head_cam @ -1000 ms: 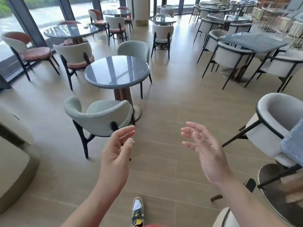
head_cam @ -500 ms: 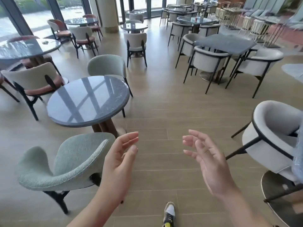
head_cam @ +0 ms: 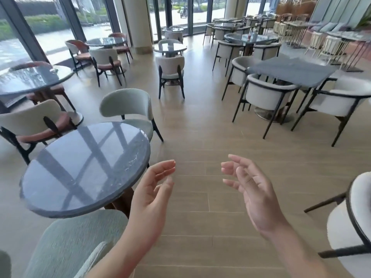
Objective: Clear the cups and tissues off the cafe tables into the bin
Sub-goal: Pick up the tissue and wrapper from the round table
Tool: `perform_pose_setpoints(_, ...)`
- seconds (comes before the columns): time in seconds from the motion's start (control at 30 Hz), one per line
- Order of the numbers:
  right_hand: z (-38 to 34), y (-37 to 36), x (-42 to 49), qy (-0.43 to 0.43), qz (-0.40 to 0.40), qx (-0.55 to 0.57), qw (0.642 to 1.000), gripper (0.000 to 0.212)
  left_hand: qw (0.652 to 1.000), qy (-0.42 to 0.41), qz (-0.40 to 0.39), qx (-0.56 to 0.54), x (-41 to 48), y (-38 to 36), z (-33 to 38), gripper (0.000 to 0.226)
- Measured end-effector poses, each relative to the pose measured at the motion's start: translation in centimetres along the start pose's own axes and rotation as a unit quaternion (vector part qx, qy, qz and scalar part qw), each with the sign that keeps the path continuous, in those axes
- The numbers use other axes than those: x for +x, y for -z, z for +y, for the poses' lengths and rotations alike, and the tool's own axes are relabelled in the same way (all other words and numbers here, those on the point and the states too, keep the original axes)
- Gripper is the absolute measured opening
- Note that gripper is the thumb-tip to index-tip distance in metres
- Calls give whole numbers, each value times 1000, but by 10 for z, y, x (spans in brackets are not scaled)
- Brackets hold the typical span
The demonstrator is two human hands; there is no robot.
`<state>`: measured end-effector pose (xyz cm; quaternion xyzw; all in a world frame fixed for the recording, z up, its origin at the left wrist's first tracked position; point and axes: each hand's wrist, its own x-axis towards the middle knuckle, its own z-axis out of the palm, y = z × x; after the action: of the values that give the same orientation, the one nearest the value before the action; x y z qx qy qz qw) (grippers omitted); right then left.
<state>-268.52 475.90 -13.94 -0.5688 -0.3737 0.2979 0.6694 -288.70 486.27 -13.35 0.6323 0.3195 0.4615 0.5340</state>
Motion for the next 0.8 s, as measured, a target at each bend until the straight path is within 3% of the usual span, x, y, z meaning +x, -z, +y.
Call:
perform_pose_setpoints(0.37, 38, 7, 219, 1, -15, -4, 1000, 66, 999, -9, 36, -5, 205, -34, -59, 37)
perform_pose_setpoints(0.5, 62, -13, 315, -5, -24, -13, 1000, 64, 999, -7, 47, -19, 300, -36, -94, 29)
perform_pose_setpoints(0.7, 80, -38, 458, 0, -12, -16, 1000, 44, 999, -8, 24, -30, 447, -44, -125, 30)
perform_pose_setpoints(0.8, 88, -42, 516, -1, 10, -14, 1000, 44, 1000, -5, 1, -28, 513, -50, -136, 38)
